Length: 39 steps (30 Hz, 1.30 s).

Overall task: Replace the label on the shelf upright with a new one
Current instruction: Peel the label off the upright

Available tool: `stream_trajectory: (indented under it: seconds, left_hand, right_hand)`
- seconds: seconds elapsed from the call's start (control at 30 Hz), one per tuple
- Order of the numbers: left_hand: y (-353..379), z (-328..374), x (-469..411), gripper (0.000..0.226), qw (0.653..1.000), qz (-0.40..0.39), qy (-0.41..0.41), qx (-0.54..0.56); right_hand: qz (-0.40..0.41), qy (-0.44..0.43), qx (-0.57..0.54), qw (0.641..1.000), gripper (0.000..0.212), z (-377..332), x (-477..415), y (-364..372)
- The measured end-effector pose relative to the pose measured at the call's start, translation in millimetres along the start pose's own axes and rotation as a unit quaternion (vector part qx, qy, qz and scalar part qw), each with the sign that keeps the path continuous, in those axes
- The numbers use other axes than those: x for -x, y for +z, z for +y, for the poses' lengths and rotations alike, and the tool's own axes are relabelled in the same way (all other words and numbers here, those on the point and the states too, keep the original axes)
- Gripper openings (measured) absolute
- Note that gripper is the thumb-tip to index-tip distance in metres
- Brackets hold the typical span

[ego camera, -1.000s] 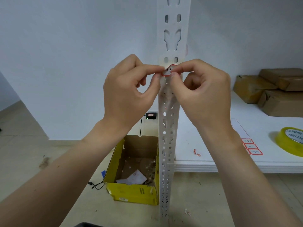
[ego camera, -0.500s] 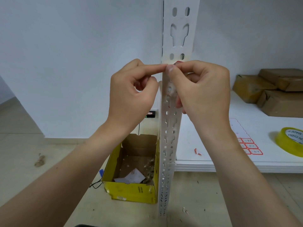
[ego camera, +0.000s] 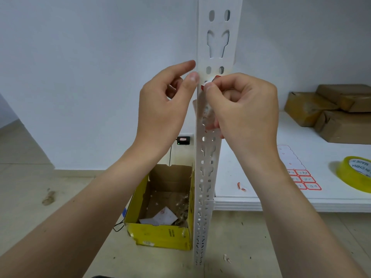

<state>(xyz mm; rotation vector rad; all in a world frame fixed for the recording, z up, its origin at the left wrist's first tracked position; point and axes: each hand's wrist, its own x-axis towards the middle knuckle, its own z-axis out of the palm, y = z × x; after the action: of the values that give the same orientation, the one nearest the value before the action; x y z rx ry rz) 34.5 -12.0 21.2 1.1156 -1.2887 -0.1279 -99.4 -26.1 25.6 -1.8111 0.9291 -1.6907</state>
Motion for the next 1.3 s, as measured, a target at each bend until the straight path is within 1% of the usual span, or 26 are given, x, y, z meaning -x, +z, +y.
stream_trajectory:
  seconds: [0.1,0.57,0.73,0.87,1.1,1.3]
  left_hand:
    - [2.6,1.7,-1.4,0.027,1.000,-0.009,-0.012,0.004]
    - [1.6,-2.3,-2.9,0.025,1.000,-0.023,0.009,-0.007]
    - [2.5,-7.1,-4.0,0.024,1.000,-0.020,-0.005,0.006]
    - [2.3,-7.7,-4.0,0.023,1.000,-0.022,0.005,0.002]
    - [1.8,-7.3,-3.8,0.024,1.000,-0.023,0.006,-0.003]
    - [0.9,-3.6,-3.8,0.024,1.000,-0.025,0.005,-0.014]
  right_hand:
    - [0.004,0.003,-0.009,1.000,0.019,0.4,-0.3,0.5]
    - [0.027,-0.004,0.008,1.000,0.014,3.1,0.3,-0.2]
    - [0.026,0.016,-0.016,0.999,0.015,1.5,0.0,-0.9]
    - [0.021,0.025,-0.026,0.999,0.019,0.9,-1.9,-2.5]
    - [0.022,0.044,-0.043,0.998,0.017,-0.2,-3.6,-4.0]
    - [0.017,0.051,-0.036,0.998,0.019,-0.5,-5.6,-6.3]
